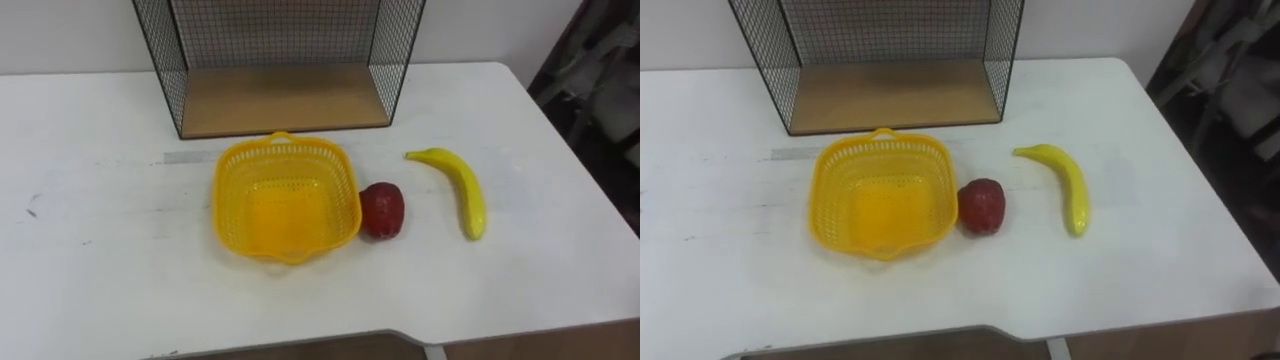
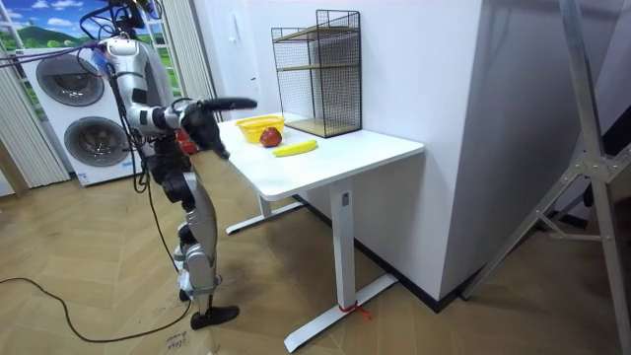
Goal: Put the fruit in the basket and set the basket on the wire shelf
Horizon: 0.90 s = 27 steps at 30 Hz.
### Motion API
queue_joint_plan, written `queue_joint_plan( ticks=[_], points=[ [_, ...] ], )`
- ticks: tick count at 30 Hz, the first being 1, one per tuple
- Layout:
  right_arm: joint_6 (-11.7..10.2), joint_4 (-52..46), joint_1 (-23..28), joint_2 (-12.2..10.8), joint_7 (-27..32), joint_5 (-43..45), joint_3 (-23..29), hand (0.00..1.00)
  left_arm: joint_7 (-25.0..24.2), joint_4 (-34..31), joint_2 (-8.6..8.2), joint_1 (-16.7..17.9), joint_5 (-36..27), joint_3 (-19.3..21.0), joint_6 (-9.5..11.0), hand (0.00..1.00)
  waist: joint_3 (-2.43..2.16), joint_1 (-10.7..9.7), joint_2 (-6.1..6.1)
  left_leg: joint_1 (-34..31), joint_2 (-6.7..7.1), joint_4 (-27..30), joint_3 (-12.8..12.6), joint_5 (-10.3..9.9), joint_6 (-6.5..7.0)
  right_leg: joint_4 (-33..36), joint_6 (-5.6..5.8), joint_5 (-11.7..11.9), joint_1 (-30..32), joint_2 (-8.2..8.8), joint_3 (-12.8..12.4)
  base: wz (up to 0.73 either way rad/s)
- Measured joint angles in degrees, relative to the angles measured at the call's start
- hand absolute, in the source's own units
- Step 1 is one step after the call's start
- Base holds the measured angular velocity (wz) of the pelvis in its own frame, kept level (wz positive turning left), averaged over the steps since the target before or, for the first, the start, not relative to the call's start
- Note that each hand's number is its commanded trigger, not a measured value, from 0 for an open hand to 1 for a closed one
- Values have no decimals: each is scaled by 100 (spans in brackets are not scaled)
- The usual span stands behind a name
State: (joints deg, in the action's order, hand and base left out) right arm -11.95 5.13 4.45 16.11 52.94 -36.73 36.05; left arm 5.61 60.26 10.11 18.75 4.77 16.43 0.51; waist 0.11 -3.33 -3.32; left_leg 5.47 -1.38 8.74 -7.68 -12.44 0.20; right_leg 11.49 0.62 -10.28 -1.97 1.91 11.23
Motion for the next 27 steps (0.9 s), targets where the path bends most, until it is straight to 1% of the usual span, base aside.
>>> queue_joint_plan(
  ticks=[1,2,4,5,7,8,10,12,14,15,16,17,18,21,23,25,27],
  points=[
    [-6,-154,-4,33,-8,186,-29,0,-16,-3,-2,-2,97,-25,15,0,2,56,-6,-3,1,-3,4,0,0,1,1,0,1,0,-3,0],
    [-27,-209,-14,66,-22,264,-78,0,-17,-3,-2,-2,182,-63,16,0,3,68,-8,-3,1,-3,4,0,0,3,1,0,1,0,-5,0],
    [-65,-293,-103,252,-214,351,-375,0,-32,-2,-12,-9,384,-224,17,0,3,88,-34,6,0,-2,16,1,-1,8,0,0,-9,0,-8,0],
    [-65,-312,-113,286,-287,348,-448,0,-34,-1,-13,-14,391,-271,17,0,2,93,-42,9,-1,-1,19,1,-1,9,0,0,-13,-1,-8,0],
    [-58,-390,-124,364,-604,352,-680,0,-51,-1,-23,-33,516,-360,23,0,2,187,-74,15,-4,-1,7,1,-1,14,-3,2,-12,-5,-23,0],
    [-54,-389,-130,377,-687,351,-729,0,-66,-1,-22,-34,559,-357,23,0,1,210,-84,17,-5,0,5,1,-1,14,-4,2,-13,-5,-24,0],
    [-32,-389,-217,385,-1097,346,-833,0,-140,-2,-21,-20,722,-357,13,0,2,234,-105,17,-6,2,10,1,-1,10,-5,3,-17,-2,-18,2],
    [16,-390,-372,401,-1362,327,-876,0,-227,-4,-20,-1,718,-358,-16,0,7,238,-112,16,-5,6,15,1,-1,6,-5,4,-25,2,-6,0],
    [81,-387,-626,458,-1727,327,-974,0,-347,-4,-20,9,720,-361,-21,0,16,215,-99,15,-6,25,28,1,-1,0,-6,4,-43,2,4,2],
    [82,-384,-673,480,-1819,333,-1015,0,-372,-4,-20,1,722,-361,-21,0,17,210,-85,16,-6,35,32,1,-1,-5,-6,4,-53,2,6,5],
    [88,-357,-771,512,-2040,337,-1081,0,-407,-8,-20,-18,728,-363,-20,0,33,222,-69,26,-8,53,37,1,-1,-33,-10,8,-91,0,16,5],
    [117,-346,-811,543,-2258,342,-1150,0,-417,-11,-21,-23,729,-365,-20,0,36,213,-80,25,-11,61,42,1,-1,-79,-13,23,-118,-7,24,5],
    [146,-346,-812,570,-2377,350,-1193,0,-419,-12,-21,-24,730,-364,-20,0,29,219,-68,24,-12,64,44,1,-1,-79,-13,23,-121,-7,25,0],
    [360,-345,-813,725,-2918,661,-1482,0,-417,-11,-21,-18,748,-364,-65,0,48,260,-70,9,-12,62,51,1,-1,-83,-13,23,-108,-8,21,0],
    [480,-343,-814,785,-3329,915,-1655,0,-417,-33,-16,-19,857,-363,-100,0,48,294,-79,7,-11,61,93,0,-2,-85,-13,23,-115,-7,29,2],
    [586,-342,-816,800,-3613,1095,-1702,0,-446,-72,-12,-50,931,-364,-140,0,51,305,-92,-3,-7,61,167,0,-2,-86,-13,23,-117,-7,53,8],
    [664,-339,-819,821,-3830,1215,-1746,0,-474,-71,-9,-73,963,-364,-146,0,52,343,-105,-5,-7,61,168,0,-2,-85,-13,23,-125,-6,65,6]
  ],
)
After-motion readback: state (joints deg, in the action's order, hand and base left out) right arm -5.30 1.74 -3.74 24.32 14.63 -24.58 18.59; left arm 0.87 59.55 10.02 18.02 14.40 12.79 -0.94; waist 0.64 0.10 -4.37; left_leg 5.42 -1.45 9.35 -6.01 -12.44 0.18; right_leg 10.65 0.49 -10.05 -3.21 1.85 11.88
